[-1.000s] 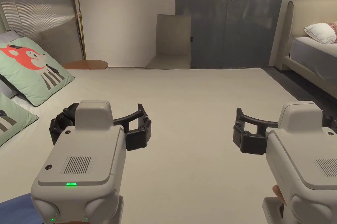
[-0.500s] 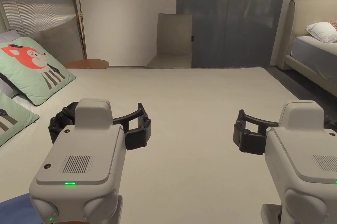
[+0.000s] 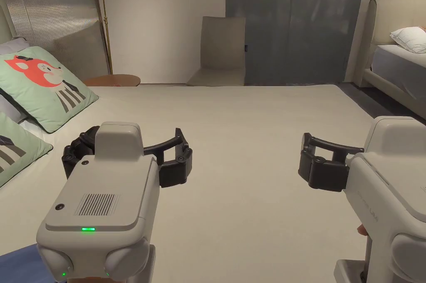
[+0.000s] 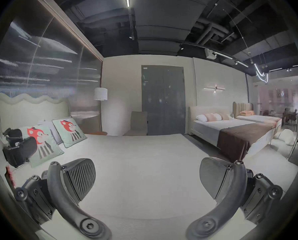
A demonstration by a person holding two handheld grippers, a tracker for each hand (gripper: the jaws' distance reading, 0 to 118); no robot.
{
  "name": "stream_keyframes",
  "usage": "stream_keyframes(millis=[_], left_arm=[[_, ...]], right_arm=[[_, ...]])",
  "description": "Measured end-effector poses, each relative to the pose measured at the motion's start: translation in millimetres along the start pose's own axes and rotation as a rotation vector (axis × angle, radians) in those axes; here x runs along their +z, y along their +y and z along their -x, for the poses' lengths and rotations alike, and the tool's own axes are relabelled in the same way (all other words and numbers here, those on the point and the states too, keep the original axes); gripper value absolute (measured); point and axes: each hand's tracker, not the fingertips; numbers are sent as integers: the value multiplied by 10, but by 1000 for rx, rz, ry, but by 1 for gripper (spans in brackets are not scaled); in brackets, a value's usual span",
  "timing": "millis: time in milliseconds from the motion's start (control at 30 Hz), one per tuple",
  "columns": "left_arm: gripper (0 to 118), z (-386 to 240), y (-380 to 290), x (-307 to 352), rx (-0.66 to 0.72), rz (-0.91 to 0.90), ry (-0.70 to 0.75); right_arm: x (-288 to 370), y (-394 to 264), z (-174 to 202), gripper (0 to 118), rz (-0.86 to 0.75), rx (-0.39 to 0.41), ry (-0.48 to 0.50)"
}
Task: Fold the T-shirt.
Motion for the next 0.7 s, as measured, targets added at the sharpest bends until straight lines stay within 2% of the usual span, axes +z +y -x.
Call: stream_keyframes(millis=[133,200,367,700], left_arm=[[111,-2,-8,-8,-7,2,-2],[111,-5,-9,-6,-8,2,-1],[111,-3,-9,-4,-6,3,-5],[111,2,-2,7,-7,7,-6]], right_arm=[[-51,-48,-35,118,-3,78,-50],[-10,-36,9,118,-20,96,-44],[-37,-29,4,118,-12,64,-45],[-24,-54,22,118,-20,74,-77]])
